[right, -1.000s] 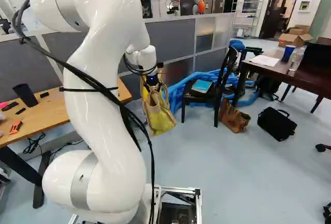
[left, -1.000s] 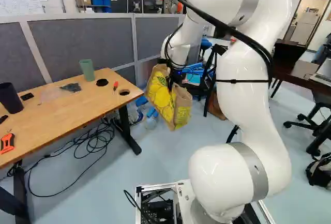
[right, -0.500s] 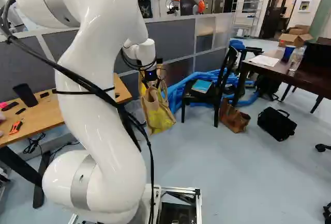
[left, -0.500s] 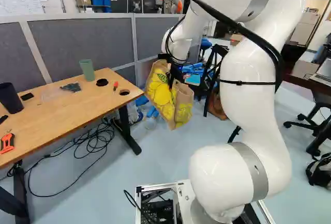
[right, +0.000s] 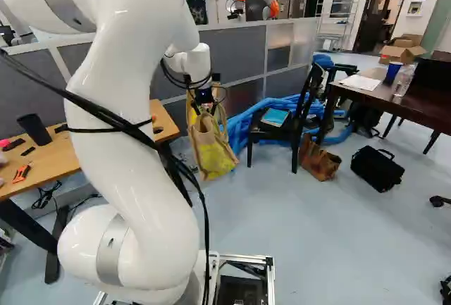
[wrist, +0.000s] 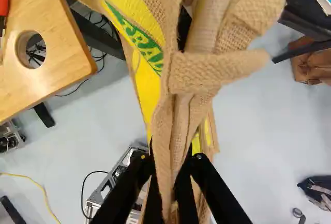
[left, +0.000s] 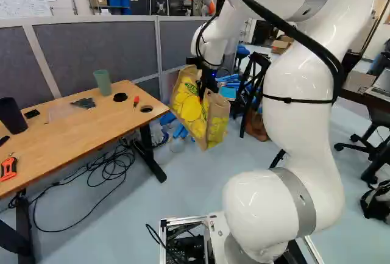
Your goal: Pick up the bag on the ground and place it on the table
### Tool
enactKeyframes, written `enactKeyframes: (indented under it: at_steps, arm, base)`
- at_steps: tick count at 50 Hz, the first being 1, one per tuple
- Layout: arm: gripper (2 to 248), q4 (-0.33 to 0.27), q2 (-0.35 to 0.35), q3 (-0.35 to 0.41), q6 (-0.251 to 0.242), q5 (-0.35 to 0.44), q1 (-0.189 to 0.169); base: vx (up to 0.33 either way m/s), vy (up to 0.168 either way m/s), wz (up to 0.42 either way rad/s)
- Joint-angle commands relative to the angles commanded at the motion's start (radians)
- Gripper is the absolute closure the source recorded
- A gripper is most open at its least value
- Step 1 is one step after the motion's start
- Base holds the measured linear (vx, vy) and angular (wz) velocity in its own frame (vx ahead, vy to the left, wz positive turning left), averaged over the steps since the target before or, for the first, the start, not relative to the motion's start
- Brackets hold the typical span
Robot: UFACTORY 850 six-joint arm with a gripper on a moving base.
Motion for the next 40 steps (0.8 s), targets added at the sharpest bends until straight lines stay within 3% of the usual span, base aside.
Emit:
enactKeyframes:
  at_steps: [40]
  arm:
    - [227, 0.000, 0.078, -0.035, 0.000, -0.127, -0.008]
  base:
    - [0.000, 0.000, 0.000]
